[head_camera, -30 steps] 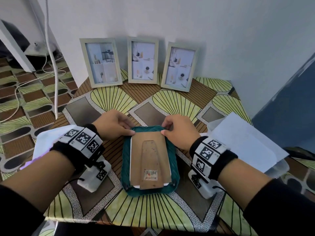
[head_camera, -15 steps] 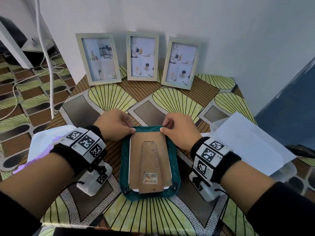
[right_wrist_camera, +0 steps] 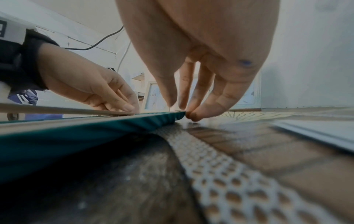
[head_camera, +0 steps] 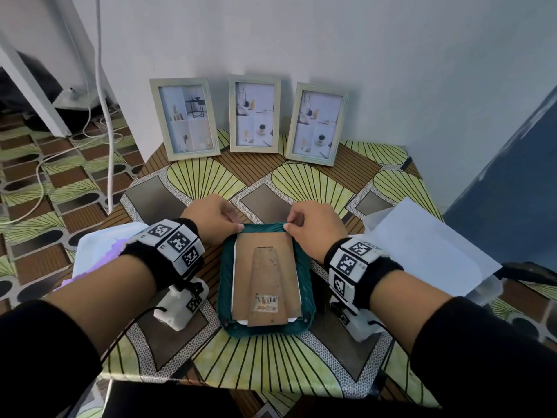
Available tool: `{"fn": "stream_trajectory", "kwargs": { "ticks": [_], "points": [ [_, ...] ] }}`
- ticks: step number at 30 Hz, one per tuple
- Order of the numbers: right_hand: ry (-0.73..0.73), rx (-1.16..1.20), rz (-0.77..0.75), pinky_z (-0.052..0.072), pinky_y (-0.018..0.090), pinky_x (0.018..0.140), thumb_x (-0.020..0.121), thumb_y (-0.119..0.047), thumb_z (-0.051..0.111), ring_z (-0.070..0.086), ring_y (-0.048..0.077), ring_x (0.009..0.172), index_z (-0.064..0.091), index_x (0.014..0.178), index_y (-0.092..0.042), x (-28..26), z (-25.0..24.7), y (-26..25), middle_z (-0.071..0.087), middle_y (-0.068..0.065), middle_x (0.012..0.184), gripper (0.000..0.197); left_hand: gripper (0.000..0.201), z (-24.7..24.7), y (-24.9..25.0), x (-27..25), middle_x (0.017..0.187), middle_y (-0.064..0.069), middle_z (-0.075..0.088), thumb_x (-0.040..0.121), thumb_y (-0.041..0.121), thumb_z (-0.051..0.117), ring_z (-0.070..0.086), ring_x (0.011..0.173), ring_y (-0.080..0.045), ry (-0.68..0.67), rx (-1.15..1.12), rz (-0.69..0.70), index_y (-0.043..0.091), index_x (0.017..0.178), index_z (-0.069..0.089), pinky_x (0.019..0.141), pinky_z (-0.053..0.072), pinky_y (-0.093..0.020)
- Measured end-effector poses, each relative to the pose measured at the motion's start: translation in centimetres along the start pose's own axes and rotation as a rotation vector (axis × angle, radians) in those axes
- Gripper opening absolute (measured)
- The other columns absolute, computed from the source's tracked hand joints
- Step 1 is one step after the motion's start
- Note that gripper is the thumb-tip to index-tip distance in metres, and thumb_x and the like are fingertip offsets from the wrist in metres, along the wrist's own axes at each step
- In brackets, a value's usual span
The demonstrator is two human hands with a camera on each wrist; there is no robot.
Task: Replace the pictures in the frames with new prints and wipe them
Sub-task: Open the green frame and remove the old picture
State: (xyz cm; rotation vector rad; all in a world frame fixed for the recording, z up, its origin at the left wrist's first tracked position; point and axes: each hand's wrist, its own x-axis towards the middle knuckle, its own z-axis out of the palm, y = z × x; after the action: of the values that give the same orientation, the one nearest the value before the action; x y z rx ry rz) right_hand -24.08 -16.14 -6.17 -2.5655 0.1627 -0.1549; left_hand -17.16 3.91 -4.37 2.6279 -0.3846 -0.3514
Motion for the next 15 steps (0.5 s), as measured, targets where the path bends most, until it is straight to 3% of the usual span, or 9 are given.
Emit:
{"fn": "stream_trajectory", "kwargs": {
  "ticks": [4, 8, 12, 15],
  "points": [
    [0.039, 0.027, -0.017, 0.055, 0.036, 0.081, 0.093, -0.029, 0.060, 0.063, 0.015, 0.083, 0.070, 0.095, -0.021, -1.1, -0.9, -0.2, 0.068, -0.005, 0.086, 0.012, 0.015, -0.4, 0.4, -1.6, 0.094, 0.007, 0.067, 0.090, 0.037, 0.067, 0.062, 0.089, -0.014, 0.094, -0.019, 0.100, 0.025, 0.098, 0.067, 0.080, 0.049, -0.028],
    [-0.029, -0.001, -0.140, 0.054, 0.031, 0.082, 0.095, -0.021, 0.056, 0.062, 0.010, 0.085, 0.071, 0.100, -0.019, -3.8, -1.9, -0.2, 0.068, -0.005, 0.093, 0.016, 0.021, -0.1, 1.3, -5.3, 0.100, 0.013, 0.059, 0.092, 0.041, 0.059, 0.058, 0.094, -0.009, 0.098, 0.082, 0.317, 0.033, 0.112, 0.060, 0.085, 0.053, -0.034],
    [-0.190, -0.084, -0.274, 0.050, 0.035, 0.091, 0.096, -0.022, 0.052, 0.059, 0.016, 0.101, 0.066, 0.112, -0.017, -6.9, -2.5, 0.5, 0.064, -0.001, 0.112, 0.022, 0.046, 2.0, 2.1, -8.8, 0.132, 0.009, 0.048, 0.093, 0.058, 0.044, 0.049, 0.114, -0.012, -0.036, 0.274, 0.412, 0.044, 0.137, 0.042, 0.094, 0.049, -0.034],
    [-0.330, -0.184, -0.343, 0.040, 0.035, 0.108, 0.098, -0.023, 0.050, 0.050, 0.018, 0.125, 0.054, 0.132, -0.012, -8.5, -2.2, 1.1, 0.053, 0.002, 0.139, 0.037, 0.055, 3.8, 2.2, -10.3, 0.140, 0.007, 0.040, 0.092, 0.066, 0.034, 0.047, 0.118, -0.015, -0.083, 0.409, 0.459, 0.045, 0.143, 0.028, 0.095, 0.047, -0.035]
  ]
}}
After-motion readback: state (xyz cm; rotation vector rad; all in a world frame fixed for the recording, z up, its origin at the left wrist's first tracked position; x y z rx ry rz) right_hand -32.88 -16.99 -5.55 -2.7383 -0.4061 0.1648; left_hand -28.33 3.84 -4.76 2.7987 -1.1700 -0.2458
